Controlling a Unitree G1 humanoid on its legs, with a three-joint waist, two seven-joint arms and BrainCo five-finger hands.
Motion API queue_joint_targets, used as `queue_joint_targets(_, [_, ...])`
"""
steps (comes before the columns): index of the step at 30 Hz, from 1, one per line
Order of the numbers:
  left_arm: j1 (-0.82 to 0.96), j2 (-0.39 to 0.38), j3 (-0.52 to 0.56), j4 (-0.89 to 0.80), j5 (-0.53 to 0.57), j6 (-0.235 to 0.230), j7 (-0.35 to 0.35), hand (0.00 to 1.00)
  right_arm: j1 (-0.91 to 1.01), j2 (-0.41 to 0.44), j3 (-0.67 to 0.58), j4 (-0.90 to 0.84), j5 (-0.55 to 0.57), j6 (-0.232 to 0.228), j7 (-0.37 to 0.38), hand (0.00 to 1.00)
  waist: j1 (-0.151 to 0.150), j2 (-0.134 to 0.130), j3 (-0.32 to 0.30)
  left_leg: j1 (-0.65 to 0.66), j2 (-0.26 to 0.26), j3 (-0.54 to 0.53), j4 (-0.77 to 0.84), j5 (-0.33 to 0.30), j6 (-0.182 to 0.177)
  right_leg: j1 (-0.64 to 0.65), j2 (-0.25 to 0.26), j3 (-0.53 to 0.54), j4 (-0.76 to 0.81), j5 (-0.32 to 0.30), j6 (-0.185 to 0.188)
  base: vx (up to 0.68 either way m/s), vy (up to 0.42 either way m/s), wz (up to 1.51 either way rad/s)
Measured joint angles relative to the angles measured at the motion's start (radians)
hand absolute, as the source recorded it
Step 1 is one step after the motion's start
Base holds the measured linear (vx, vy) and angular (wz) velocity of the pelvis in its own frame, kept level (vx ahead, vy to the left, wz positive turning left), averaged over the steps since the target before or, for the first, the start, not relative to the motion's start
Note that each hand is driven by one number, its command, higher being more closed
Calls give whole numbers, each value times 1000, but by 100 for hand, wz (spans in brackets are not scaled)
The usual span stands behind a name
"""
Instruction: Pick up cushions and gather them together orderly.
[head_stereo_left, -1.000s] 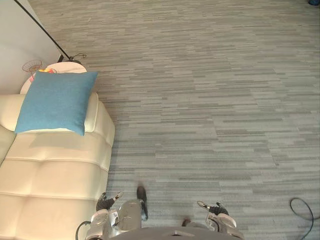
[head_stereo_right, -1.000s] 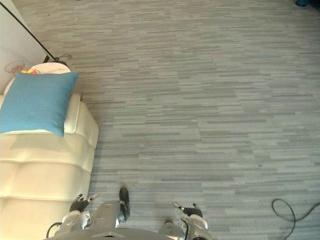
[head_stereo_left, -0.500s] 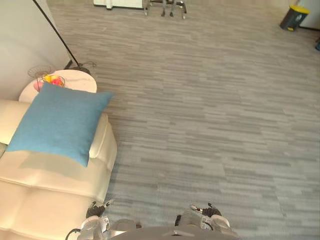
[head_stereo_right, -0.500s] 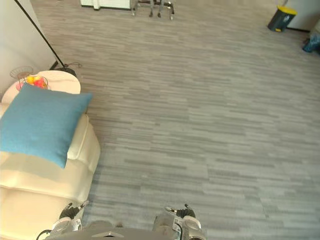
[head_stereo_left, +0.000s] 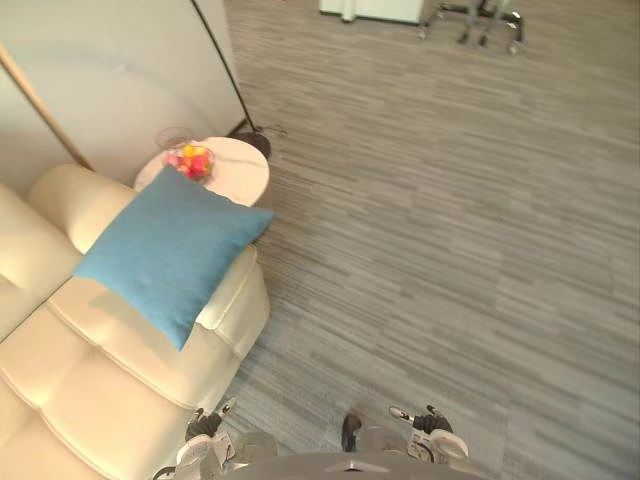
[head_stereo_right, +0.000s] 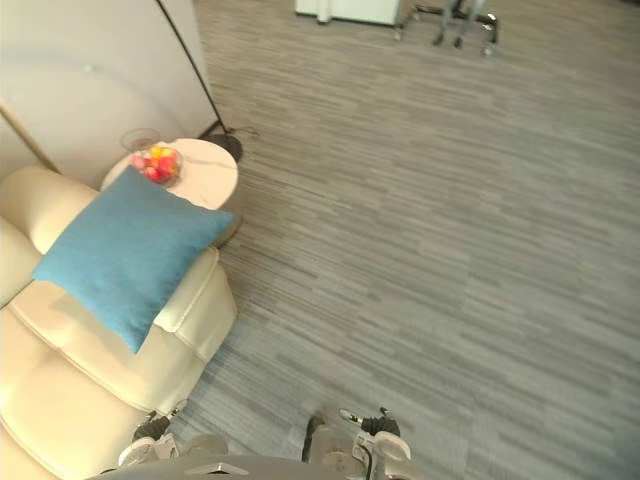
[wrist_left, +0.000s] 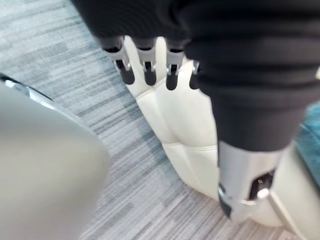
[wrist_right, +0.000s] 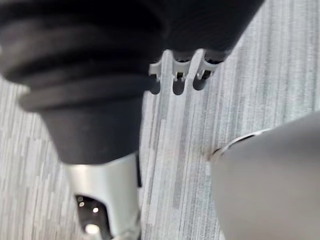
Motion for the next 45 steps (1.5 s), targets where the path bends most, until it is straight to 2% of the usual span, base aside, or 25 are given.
queue_joint_targets(1, [-3,7,-13,-3,-1,-1,0,0,10,5,-2,0,1,0,-1,0,-4,-5,1,-28,20,87,-41,-24,37,38,-19,-38,-26,0,9,153,-13,63])
queue_joint_targets(2, [-4,10,-16,-4,-3,-1,0,0,8,6,-3,0,1,0,-1,0,-3,-7,1,-39,20,113,-69,-31,44,48,-28,-47,-37,1,13,218,12,71])
queue_joint_targets(4, [-5,15,-34,-5,-11,-1,0,0,9,7,-5,1,2,1,-2,0,-3,-11,3,-54,5,197,-254,-35,54,85,-65,-93,-80,3,35,191,118,78])
queue_joint_targets(5, [-6,15,-44,4,-10,-1,0,0,10,5,-9,-1,1,1,-1,0,-14,-3,-2,-50,-10,223,-468,33,47,101,-81,-136,-98,3,68,183,169,91])
queue_joint_targets(6, [-8,15,-45,8,-12,-1,0,0,10,5,-10,4,1,0,-1,0,-13,-6,1,-48,-18,231,-499,67,81,108,-86,-148,-99,-3,82,194,183,88])
queue_joint_targets(7, [-13,30,-55,8,-12,-1,-1,0,9,11,-7,9,1,5,-1,0,-3,-26,-2,-24,-63,231,-564,92,78,120,-113,-150,-119,7,90,196,156,51])
queue_joint_targets(9, [-16,64,-73,10,-13,0,-1,0,-6,38,1,14,1,5,0,0,12,-70,-13,-10,-120,226,-641,127,107,139,-129,-164,-201,45,105,195,114,36])
queue_joint_targets(11, [-23,76,-74,19,-13,2,-2,0,-37,38,1,42,1,6,0,0,8,-80,-9,-2,-144,215,-642,119,120,159,-145,-165,-217,57,111,171,120,21])
queue_joint_targets(14, [-25,80,-73,48,-17,4,-2,0,-39,37,4,42,-8,6,1,0,5,-70,-6,75,-164,215,-685,107,136,164,-173,-145,-108,52,109,116,130,8])
queue_joint_targets(16, [-23,89,-85,62,-18,5,-2,0,-42,24,51,35,-20,0,5,0,-4,-64,2,144,-173,202,-739,86,140,6,-237,-99,306,54,122,9,132,7])
queue_joint_targets(17, [-23,97,-93,62,-18,6,-2,0,-42,23,63,35,-20,0,6,0,-10,-68,5,153,-179,193,-739,84,141,-21,-248,-87,374,61,122,51,38,43])
queue_joint_targets(18, [-22,109,-106,62,-18,9,-2,0,-41,24,73,36,-20,0,7,0,-18,-87,7,180,-186,167,-737,84,155,-55,-260,-71,480,37,123,141,-18,63])
queue_joint_targets(19, [-21,115,-111,61,-18,9,-2,0,-28,24,78,36,-20,-1,7,0,-22,-98,7,195,-188,140,-738,81,157,-69,-254,-67,527,-11,115,131,-37,83])
queue_joint_targets(21, [-22,108,-113,61,-18,8,-2,0,-28,21,79,37,-20,-3,7,0,-30,-97,8,201,-186,83,-741,73,163,-93,-217,-68,486,-68,112,129,-100,97])
queue_joint_targets(24, [-31,101,-111,61,-19,8,-1,0,-32,20,78,38,-20,-1,7,0,-40,-85,13,209,-165,2,-748,79,136,-105,-129,-20,216,-71,96,145,-146,81])
queue_joint_targets(27, [-33,91,-97,58,-18,8,-1,0,-30,25,75,36,-18,0,7,0,-38,-86,15,202,-149,-79,-723,42,98,-98,-80,107,-67,36,77,210,-325,74])
queue_joint_targets(28, [-33,85,-80,54,-18,8,-1,0,-28,30,71,34,-19,0,7,0,-38,-89,17,194,-143,-109,-699,16,74,-74,-80,103,-93,112,93,240,-476,89])
queue_joint_targets(29, [-33,71,-57,54,-18,10,-1,0,-27,26,61,26,-19,1,8,0,-33,-83,17,198,-117,-127,-687,4,47,-61,-63,52,-72,126,69,157,-330,76])
queue_joint_targets(32, [-32,31,-28,46,-17,8,-1,0,-20,12,60,-5,-21,1,7,0,-29,-47,25,217,-66,-124,-713,11,16,-63,-44,-13,6,55,41,220,-290,57])
queue_joint_targets(33, [-30,28,-23,47,-17,8,0,0,-18,10,60,-6,-20,1,7,0,-29,-46,24,240,-59,-124,-743,26,0,-63,-45,-29,44,21,35,198,-226,48])
queue_joint_targets(36, [-30,16,-8,50,-18,7,-1,0,-10,11,63,-5,-21,1,9,0,-18,-42,16,274,-36,-127,-773,30,-6,-51,-47,-73,120,-68,26,188,-185,41])
queue_joint_targets(39, [-26,22,-3,48,-18,6,-1,0,1,14,65,-5,-21,0,9,0,-25,-46,-1,215,-32,-115,-713,34,-12,-38,-55,-124,102,-77,18,126,-81,52])
queue_joint_targets(42, [-26,32,-18,44,-18,7,-1,0,4,18,58,-1,-21,1,8,0,-31,-48,-3,154,-12,-8,-647,43,-26,16,-64,-200,47,-50,0,146,-40,81])
queue_joint_targets(43, [-26,40,-45,45,-18,7,-2,0,9,19,57,-1,-21,1,8,0,-29,-49,-3,155,-10,53,-666,57,-28,39,-63,-202,23,-45,3,101,10,78])
queue_joint_targets(45, [-24,46,-69,47,-18,7,-2,0,8,13,58,0,-21,3,8,0,-28,-51,-6,178,-17,84,-729,86,-23,52,-60,-199,-3,-34,9,63,27,47])
